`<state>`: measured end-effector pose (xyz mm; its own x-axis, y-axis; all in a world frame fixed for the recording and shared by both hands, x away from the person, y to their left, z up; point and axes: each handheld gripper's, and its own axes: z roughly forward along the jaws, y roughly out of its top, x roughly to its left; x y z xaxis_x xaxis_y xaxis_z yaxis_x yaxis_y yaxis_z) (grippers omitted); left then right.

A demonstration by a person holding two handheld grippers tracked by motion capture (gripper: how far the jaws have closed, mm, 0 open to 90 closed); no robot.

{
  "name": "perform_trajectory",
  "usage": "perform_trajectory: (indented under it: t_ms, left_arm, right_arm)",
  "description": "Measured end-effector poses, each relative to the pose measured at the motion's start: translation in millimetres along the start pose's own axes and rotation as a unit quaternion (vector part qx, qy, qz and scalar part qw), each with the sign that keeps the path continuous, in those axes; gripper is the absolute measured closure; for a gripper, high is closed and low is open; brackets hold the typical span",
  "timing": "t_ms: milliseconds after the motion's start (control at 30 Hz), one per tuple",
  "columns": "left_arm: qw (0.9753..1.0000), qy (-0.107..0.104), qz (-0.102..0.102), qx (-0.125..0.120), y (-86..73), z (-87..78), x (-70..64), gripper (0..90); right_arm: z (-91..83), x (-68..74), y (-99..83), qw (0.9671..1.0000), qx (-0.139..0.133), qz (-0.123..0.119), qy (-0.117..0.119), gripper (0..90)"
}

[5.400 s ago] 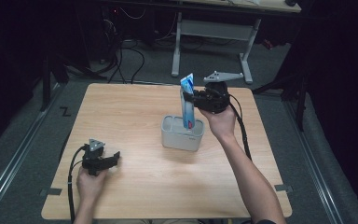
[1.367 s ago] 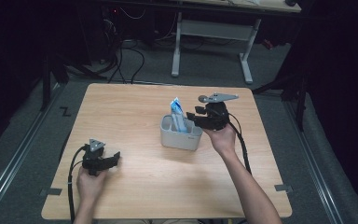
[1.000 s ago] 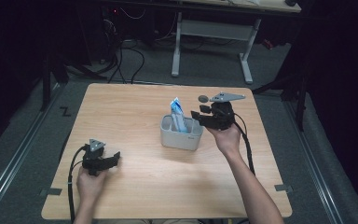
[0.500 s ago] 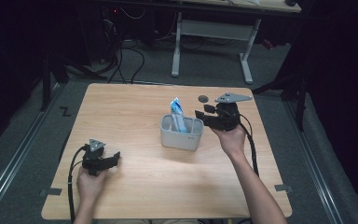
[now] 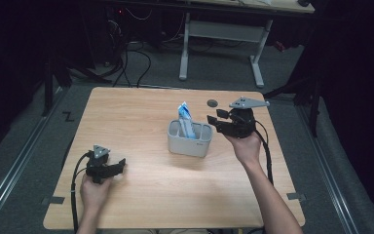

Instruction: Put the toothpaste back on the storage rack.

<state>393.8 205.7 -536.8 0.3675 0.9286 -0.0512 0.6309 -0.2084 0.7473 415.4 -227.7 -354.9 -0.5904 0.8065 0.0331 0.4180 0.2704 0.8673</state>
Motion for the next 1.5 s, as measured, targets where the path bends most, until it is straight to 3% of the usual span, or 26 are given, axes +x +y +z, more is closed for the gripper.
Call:
perform_trajectory:
  t_ms: [267,533,867,1500]
  left_arm:
    - [1.0000,0.000,0.001,0.000,0.0,0.0,0.0,27.1]
    - [1.0000,0.001,0.001,0.000,0.0,0.1,-0.2,27.3]
    - [1.0000,0.001,0.001,0.000,0.0,0.1,-0.2,27.3]
    - [1.0000,0.003,0.002,0.001,0.1,0.2,-0.5,27.4]
  right_arm:
    - [-12.5,-3.3,-0.8,0.9999,-0.010,0.002,-0.007,52.1]
    - [-18.6,-12.6,-13.5,0.9996,-0.011,0.024,-0.012,52.2]
    - [-29.1,-15.2,-16.0,0.9994,-0.021,0.023,-0.016,52.2]
    - [-45.1,-30.0,-39.4,0.9973,-0.029,0.058,-0.032,52.5]
